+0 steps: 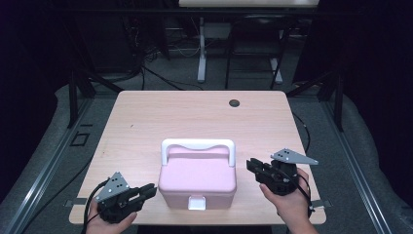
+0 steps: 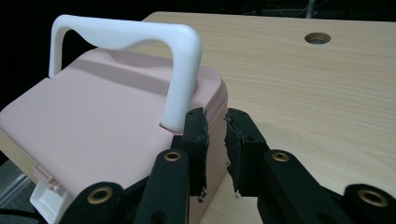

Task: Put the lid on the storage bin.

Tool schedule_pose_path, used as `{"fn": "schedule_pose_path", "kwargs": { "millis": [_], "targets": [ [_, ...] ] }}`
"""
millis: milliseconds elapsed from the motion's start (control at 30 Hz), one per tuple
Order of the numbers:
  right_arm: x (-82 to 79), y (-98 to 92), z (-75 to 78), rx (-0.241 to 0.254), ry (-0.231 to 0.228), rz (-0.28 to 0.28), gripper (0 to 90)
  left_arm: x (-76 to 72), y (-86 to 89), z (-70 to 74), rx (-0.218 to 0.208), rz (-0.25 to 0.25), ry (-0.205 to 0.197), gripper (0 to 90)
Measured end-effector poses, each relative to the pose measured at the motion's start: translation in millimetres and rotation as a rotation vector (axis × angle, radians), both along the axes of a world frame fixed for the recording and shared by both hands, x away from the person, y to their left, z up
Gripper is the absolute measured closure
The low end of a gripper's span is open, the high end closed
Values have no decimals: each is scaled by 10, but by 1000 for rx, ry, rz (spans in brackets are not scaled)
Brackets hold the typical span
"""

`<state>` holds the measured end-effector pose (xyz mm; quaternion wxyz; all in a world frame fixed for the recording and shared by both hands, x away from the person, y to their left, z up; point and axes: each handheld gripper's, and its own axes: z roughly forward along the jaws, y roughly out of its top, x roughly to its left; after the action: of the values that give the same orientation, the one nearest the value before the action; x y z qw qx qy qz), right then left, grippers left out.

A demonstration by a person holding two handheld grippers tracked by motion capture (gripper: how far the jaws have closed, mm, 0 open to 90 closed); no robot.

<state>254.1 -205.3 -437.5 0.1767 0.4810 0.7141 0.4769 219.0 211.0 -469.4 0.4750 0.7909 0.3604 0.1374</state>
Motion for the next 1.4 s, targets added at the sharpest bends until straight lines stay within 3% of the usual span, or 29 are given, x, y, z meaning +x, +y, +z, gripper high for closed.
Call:
{"fn": "schedule_pose_path", "kwargs": {
  "millis": [367, 667, 933, 1033, 1167, 1400],
  "targets": [
    [-6, -38, -5, 6, -2, -10, 778, 46, 38, 44, -5, 19, -10, 778],
    [5, -67, -26, 7, -1, -22, 778, 152, 84, 120, -14, 53, -34, 699],
    [21, -109, -60, 9, 8, -41, 778, 258, 135, 129, -18, 86, -29, 674],
    [28, -132, -79, 9, 13, -49, 778, 320, 163, 116, -22, 104, -35, 663],
    [44, -154, -112, 1, 17, -63, 774, 433, 201, 85, -25, 136, -14, 637],
    [49, -179, -190, -7, 6, -89, 762, 559, 238, -3, -26, 182, -26, 603]
  ]
}}
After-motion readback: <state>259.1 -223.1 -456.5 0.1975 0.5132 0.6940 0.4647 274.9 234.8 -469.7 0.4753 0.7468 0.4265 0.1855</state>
